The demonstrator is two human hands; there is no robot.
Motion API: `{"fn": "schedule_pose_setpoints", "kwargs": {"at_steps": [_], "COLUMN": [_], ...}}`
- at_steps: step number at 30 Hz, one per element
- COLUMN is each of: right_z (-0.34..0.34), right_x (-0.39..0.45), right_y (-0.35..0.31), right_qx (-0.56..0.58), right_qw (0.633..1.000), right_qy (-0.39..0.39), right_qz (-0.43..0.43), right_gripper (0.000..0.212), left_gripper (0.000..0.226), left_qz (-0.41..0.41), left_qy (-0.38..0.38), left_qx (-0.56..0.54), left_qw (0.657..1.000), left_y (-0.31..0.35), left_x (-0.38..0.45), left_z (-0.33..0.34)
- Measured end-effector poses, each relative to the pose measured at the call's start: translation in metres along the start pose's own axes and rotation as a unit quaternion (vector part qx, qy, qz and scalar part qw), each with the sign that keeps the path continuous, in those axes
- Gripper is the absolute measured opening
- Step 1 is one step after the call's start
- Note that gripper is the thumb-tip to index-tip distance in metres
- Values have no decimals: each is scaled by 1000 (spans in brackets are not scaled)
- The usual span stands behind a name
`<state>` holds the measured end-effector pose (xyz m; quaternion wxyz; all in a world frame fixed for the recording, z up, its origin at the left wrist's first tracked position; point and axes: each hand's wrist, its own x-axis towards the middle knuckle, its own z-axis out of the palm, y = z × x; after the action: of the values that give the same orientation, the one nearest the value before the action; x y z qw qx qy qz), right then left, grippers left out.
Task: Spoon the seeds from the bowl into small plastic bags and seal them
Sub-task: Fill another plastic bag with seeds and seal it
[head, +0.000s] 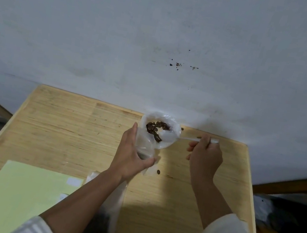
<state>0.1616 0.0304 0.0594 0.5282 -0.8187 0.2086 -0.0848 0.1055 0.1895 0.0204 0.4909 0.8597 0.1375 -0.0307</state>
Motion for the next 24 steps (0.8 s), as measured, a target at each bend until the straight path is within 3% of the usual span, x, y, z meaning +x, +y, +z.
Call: {"fn": "schedule_pose_setpoints", "kwargs": {"at_steps": [3, 7, 13, 19, 24], "right_z": [16, 43, 63, 40, 15], "right_x": [16, 27, 30, 27, 14], "right_y": [19, 30, 36, 35, 6], "right_qx": [-56, -51, 131, 192, 236], "right_qw": [996, 991, 953, 943, 950], "right_qy": [-19, -27, -15, 9, -41], "right_qz": [73, 124, 274, 272, 200], "right_gripper": [34, 36, 24, 24, 24], "left_gripper": [119, 118, 117, 117, 117], "left_qz": [-2, -5, -11, -11, -9], "left_qy": [2, 0, 0, 3, 0], "left_qx": [16, 27, 25, 31, 7], "left_qw": [1000, 1000, 1000, 999, 1000], "left_y": [-3, -5, -5, -7, -5], "left_x": [-1, -3, 0, 0, -1], "left_z": [-1, -1, -1, 0, -1]}}
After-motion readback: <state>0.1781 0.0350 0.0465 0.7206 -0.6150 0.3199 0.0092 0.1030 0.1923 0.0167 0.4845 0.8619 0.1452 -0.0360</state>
